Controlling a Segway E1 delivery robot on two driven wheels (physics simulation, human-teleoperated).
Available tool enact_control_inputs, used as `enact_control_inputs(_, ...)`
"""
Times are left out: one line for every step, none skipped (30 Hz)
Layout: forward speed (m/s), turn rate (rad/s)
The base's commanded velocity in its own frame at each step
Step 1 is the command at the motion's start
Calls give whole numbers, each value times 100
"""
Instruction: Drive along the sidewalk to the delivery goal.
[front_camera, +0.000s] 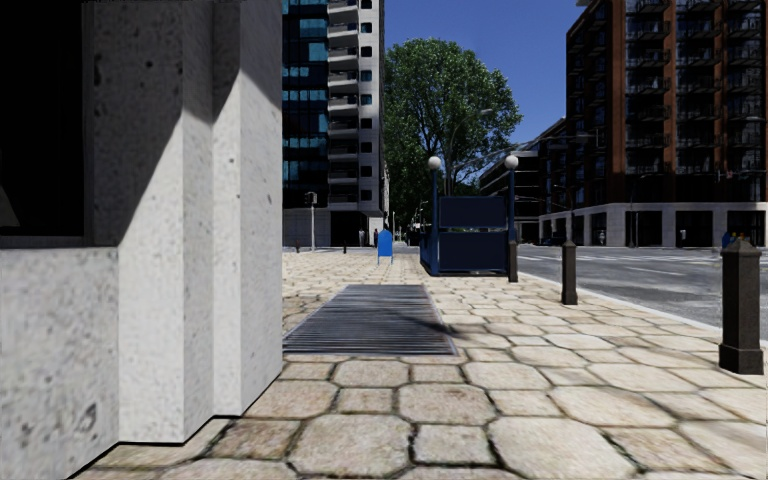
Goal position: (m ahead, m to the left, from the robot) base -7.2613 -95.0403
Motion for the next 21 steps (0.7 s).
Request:
enact_control_inputs(200, 0)
enact_control_inputs(200, 0)
enact_control_inputs(200, 0)
enact_control_inputs(200, 0)
enact_control_inputs(200, 0)
enact_control_inputs(200, 0)
enact_control_inputs(200, 0)
enact_control_inputs(200, 0)
enact_control_inputs(200, 0)
enact_control_inputs(200, 0)
enact_control_inputs(200, 0)
enact_control_inputs(200, 0)
enact_control_inputs(200, 0)
enact_control_inputs(200, 0)
enact_control_inputs(200, 0)
enact_control_inputs(200, 0)
enact_control_inputs(200, 0)
enact_control_inputs(200, 0)
enact_control_inputs(200, 0)
enact_control_inputs(200, 0)
enact_control_inputs(200, 0)
